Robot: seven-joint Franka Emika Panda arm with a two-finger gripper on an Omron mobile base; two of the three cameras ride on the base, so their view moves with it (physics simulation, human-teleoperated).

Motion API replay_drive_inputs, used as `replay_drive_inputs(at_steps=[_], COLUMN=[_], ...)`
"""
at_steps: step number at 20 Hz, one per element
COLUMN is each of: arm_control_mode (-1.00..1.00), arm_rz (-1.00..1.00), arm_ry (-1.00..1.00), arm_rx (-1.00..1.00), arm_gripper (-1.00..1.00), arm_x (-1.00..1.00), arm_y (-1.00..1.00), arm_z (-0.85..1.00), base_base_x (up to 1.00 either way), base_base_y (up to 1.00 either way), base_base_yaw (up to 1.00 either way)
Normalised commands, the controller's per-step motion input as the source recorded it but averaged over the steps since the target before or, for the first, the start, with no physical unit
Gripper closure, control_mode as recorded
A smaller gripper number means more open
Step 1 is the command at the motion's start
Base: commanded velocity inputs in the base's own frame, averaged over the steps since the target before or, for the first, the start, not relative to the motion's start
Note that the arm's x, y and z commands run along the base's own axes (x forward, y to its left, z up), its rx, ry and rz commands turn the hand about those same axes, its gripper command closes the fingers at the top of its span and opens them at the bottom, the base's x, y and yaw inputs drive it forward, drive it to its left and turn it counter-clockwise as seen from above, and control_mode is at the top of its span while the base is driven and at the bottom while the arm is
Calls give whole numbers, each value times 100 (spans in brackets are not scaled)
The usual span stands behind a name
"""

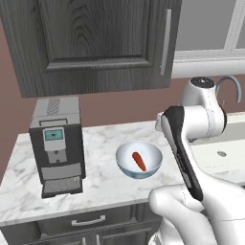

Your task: Move the glass cup from next to the sink to the open cabinet. Then, move the bowl with the carrot to the fridge to clear the area for faucet cleaning.

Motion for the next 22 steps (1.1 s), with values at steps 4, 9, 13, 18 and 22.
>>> replay_drive_inputs(at_steps=[4,9,13,18,22], arm_control_mode=[-100,-100,-100,-100,-100], arm_rz=[22,16,5,0,0], arm_ry=[23,9,0,1,1], arm_rx=[0,8,12,7,0], arm_gripper=[-100,-100,-100,-100,-100], arm_x=[24,24,72,78,71], arm_y=[0,-15,-7,0,1], arm_z=[-73,-62,-42,-32,-25], base_base_x=[0,0,0,0,0], base_base_y=[0,0,0,0,0], base_base_yaw=[0,0,0,0,0])
